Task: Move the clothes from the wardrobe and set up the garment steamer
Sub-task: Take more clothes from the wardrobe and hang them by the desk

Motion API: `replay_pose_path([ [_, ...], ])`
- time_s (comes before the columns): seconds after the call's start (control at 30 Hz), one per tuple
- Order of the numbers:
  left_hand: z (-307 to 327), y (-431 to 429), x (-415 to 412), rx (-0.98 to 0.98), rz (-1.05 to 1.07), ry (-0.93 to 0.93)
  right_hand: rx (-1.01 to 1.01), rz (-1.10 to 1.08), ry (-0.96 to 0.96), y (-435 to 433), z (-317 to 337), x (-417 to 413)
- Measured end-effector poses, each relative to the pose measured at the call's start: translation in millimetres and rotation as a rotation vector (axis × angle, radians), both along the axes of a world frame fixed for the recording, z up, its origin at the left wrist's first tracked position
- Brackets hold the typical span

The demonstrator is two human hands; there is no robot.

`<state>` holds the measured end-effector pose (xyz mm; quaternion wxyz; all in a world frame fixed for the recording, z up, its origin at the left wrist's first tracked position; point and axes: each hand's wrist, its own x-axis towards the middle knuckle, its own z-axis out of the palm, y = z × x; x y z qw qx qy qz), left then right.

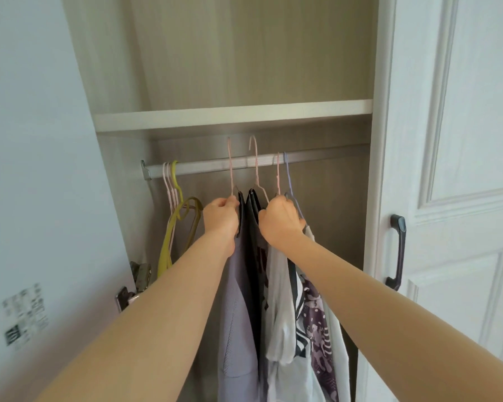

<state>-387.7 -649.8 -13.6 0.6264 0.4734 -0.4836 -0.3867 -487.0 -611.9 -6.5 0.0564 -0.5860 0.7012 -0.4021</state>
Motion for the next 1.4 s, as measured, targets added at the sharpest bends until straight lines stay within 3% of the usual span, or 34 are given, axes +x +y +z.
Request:
replay_pose_path([
  [0.33, -34.9, 72.1, 3.4, 0.130, 0.080, 0.016, 0.049, 0.103, -0.213, 63.3, -35.5, 8.2],
  [0.43, -52.8, 98.4, 0.6, 0.168, 0.111, 0.043, 0.055, 0.071, -0.106, 96.5, -50.2, 8.3],
  [0.57, -64.4, 136.3, 7.4, 0.224, 0.001, 0.181, 0.074, 0.091, -0.006, 140.5, -67.9, 7.4],
  [0.87, -66.9, 255.0, 26.1, 0.326, -0.302, 0.480, 0.034, 0.059, -0.107, 253.6, -71.1, 31.4],
  [1.07, -58.2, 334.3, 45.4, 0.267, -0.373, 0.475, -0.067, -0.002, -0.137, 341.8, -67.1, 51.1],
  [1.4, -38.6, 487.5, 95.8, 0.232, -0.670, 0.219, -0.085, -0.064, -0.037, 499.2, -58.1, 81.0],
])
